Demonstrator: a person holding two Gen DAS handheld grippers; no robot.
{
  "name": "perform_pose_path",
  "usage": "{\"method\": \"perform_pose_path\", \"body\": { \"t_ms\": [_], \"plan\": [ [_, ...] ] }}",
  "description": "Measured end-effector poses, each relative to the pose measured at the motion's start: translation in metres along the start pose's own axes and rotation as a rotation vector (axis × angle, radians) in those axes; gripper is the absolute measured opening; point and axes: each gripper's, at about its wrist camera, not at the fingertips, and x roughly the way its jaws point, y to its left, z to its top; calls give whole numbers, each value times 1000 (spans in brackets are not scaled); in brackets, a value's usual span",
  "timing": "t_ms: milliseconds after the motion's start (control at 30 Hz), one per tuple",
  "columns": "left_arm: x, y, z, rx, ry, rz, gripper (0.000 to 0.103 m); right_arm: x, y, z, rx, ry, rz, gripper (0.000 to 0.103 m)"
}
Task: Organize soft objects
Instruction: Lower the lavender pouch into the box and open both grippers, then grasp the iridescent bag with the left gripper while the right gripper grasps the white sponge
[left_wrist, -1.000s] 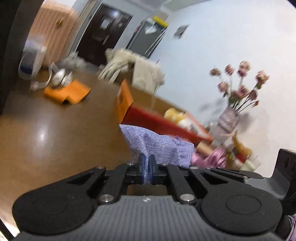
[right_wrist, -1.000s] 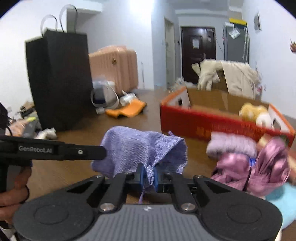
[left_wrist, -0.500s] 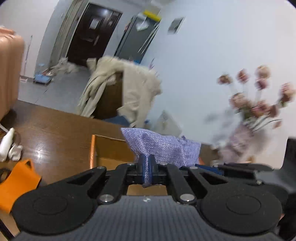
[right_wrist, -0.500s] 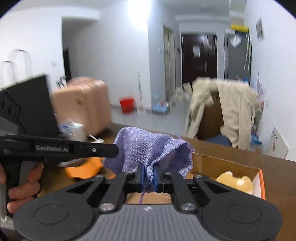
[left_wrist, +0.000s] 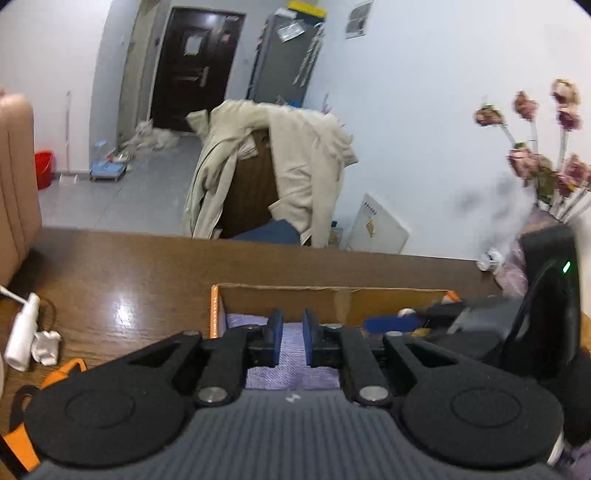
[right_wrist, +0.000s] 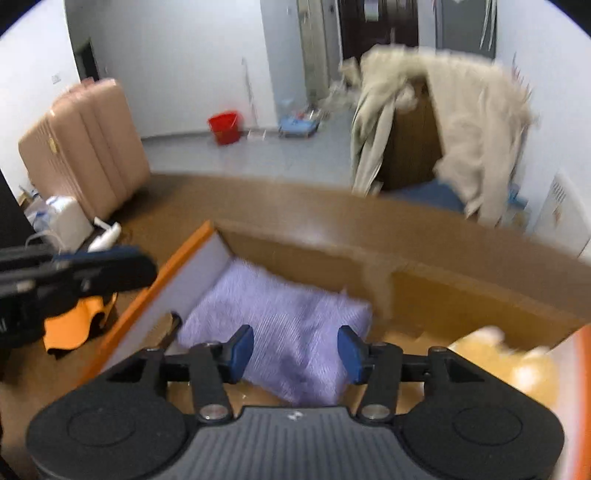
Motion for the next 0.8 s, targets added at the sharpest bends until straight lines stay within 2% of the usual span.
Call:
{"method": "perform_pose_path", "body": {
  "t_ms": [33,100,167,233,333,367,467,600,667,700,800],
  "plan": [
    [-11,-5,2,20,-11,2,21,-14,0,3,-11,-21,-2,50],
    [-34,-15,3,65,-40,8,35,-55,2,3,-25,-72,6,52],
    [-64,-24,0,104,-73,12,42,-99,0,1,-29,-132,-11,55],
    [-92,-33,-4,134,-92,9,49,-142,3,-10,-32,-188,-24,59],
    [-136,-47,-21,187,-132,21,65,-200,7,-34,-28,-251,-30,63],
    [-150,-51,-28,200,-145,25,71,-218,12,-47,-26,-275,-29,64],
    [-196,-65,-59,225,-185,30,80,-259,24,-86,-25,-340,-29,71],
    [-248,-83,-118,255,-247,31,91,-303,47,-158,-23,-450,-40,77],
    [-268,-90,-150,259,-270,29,97,-318,58,-197,-25,-490,-82,79],
    [-277,-94,-168,261,-281,28,99,-323,64,-219,-33,-506,-108,83],
    [-296,-104,-213,246,-281,22,99,-330,81,-272,-16,-529,-153,87]
  ]
}}
